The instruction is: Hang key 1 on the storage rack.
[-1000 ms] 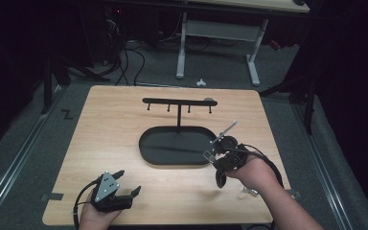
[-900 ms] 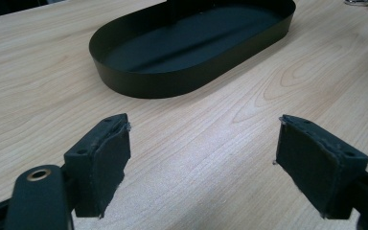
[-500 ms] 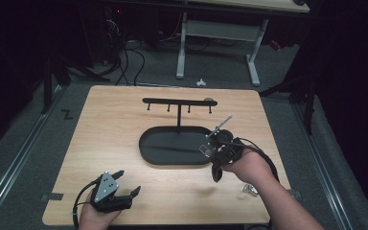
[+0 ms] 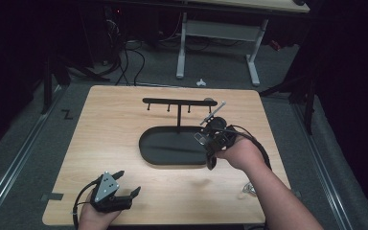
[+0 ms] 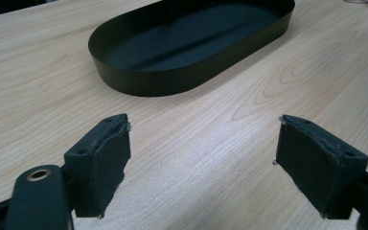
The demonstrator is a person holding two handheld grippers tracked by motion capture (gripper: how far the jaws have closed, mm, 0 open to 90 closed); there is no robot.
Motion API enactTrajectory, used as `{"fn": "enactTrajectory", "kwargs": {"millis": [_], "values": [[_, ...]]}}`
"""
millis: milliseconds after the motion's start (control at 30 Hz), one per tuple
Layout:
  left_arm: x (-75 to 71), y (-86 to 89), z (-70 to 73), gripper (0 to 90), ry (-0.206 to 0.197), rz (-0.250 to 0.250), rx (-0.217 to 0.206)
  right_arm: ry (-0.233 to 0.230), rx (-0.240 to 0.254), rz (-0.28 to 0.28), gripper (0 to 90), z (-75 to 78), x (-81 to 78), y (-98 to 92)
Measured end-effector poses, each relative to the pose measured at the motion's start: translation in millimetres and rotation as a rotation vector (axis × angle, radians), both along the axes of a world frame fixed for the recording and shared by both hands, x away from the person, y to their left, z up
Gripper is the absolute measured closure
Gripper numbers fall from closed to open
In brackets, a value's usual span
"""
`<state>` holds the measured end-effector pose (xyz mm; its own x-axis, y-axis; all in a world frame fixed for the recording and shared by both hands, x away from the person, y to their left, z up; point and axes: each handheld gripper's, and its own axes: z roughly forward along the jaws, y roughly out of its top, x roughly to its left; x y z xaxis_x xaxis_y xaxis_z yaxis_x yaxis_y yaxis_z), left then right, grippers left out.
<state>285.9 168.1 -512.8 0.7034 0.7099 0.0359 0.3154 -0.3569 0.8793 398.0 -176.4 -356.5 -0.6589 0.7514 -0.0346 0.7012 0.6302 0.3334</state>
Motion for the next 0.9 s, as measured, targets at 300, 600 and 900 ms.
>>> {"fn": "enactTrajectory", "kwargs": {"millis": [300,600,900], "values": [[0.3,0.5,-0.2,19.8,0.004,0.002,-0.002,-0.022,0.007,-0.021,80.6,10.0,15.3,1.6],[0.3,1.2,-0.4,19.9,0.001,0.005,-0.006,-0.041,0.014,-0.04,80.6,18.7,29.1,9.4],[-0.3,3.4,0.2,19.9,0.005,0.006,-0.007,-0.068,0.026,-0.037,80.6,28.1,39.5,18.2]]}}
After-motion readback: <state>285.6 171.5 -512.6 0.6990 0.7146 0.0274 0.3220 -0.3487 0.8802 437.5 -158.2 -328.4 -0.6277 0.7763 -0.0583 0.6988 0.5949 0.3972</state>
